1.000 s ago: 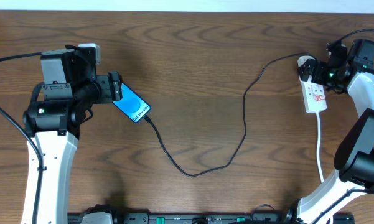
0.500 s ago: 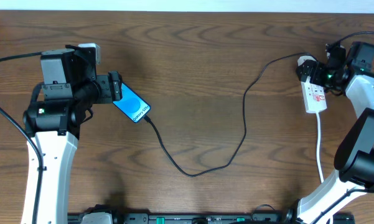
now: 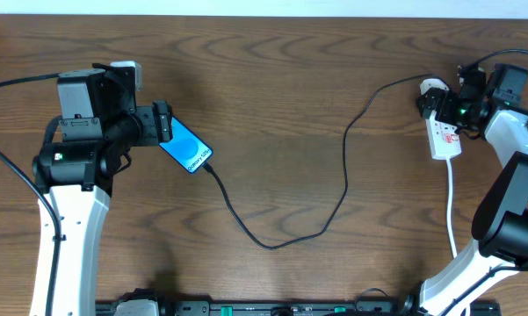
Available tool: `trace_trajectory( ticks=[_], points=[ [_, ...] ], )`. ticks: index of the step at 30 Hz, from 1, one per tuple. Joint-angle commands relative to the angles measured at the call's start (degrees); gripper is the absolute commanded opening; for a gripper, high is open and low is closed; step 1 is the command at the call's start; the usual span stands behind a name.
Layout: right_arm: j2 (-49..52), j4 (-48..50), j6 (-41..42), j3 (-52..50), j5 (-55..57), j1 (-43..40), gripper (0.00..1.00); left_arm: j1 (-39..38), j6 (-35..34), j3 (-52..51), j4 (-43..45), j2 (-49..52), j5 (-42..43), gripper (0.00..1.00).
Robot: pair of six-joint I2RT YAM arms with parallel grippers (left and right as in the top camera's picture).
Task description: Plug charger to phone and switch on socket
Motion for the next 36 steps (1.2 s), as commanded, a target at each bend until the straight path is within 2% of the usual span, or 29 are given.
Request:
trace_trajectory(
  ticks=[1,36],
  points=[
    [0.0,1.1,2.2,-2.6,-2.8,0.9,0.99,0.0,0.8,0.3,-0.1,0.3,-0.5,0.82],
    [0.0,3.3,4.8,-4.3,-3.2,4.2,0.99,0.0,0.8,0.3,-0.1,0.3,-0.5,0.82]
  ],
)
